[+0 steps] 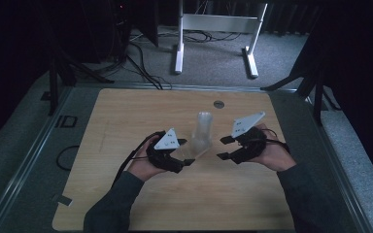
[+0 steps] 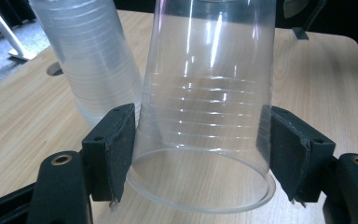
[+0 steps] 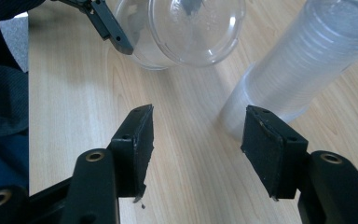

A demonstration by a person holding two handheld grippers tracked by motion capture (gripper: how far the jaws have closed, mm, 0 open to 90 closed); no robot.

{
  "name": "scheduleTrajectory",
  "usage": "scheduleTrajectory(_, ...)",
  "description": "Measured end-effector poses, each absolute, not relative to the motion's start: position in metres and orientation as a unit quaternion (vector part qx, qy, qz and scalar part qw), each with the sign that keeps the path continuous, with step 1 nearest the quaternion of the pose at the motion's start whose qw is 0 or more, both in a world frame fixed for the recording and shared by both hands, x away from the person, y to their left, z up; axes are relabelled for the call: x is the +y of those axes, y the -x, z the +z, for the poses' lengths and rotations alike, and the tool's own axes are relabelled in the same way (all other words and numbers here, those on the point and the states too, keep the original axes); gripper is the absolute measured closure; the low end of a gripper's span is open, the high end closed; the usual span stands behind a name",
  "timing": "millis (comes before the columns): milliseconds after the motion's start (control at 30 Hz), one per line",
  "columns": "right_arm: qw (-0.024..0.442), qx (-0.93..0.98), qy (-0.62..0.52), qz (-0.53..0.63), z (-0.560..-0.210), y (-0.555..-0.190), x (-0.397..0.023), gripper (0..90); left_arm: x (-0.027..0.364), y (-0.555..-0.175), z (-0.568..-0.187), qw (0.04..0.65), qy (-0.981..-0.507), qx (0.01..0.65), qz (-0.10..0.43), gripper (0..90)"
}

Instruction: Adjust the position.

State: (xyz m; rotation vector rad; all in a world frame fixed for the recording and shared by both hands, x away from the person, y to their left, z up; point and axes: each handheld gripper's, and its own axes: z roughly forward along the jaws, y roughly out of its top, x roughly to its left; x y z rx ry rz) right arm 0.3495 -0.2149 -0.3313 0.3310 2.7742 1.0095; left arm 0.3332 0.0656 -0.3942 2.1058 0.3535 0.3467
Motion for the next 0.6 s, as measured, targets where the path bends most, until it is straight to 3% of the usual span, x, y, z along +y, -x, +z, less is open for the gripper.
scheduleTrajectory(600, 0.079, 0.943, -0.094, 0.310, -0.335, -0.347, -0.207, 42.6, 0.047, -0.330, -0.404, 0.417, -0.888, 0.117, 0.153, 29.4)
